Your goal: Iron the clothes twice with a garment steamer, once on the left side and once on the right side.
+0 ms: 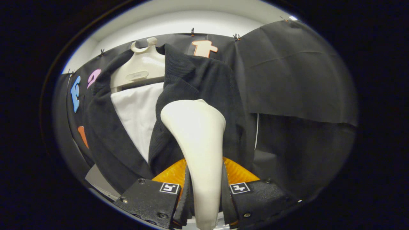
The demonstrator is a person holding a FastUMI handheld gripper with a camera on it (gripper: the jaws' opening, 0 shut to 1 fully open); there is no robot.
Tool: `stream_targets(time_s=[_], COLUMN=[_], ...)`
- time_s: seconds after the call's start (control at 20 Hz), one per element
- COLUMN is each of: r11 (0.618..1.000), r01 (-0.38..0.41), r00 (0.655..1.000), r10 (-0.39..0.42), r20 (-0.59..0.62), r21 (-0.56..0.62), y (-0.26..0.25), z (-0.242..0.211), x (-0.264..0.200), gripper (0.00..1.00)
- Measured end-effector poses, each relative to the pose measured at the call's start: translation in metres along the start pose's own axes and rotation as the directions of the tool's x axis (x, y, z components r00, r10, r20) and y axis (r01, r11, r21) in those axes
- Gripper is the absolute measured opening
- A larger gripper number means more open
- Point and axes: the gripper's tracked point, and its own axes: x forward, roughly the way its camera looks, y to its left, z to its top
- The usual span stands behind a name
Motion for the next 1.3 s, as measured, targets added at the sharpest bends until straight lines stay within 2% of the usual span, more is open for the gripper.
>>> stream_targets(time_s=[0.65,1.3], r11=[0.996,0.987], r01=[0.067,0.129], r00=[0.993,0.974], r10=[-0.072,-0.145], r20=[-0.093,-0.173], r21=[-0.052,-0.101], y=[-0.014,-0.021], z=[-0.082,-0.136], x=[0.01,0.023], gripper=[0.44,0.44])
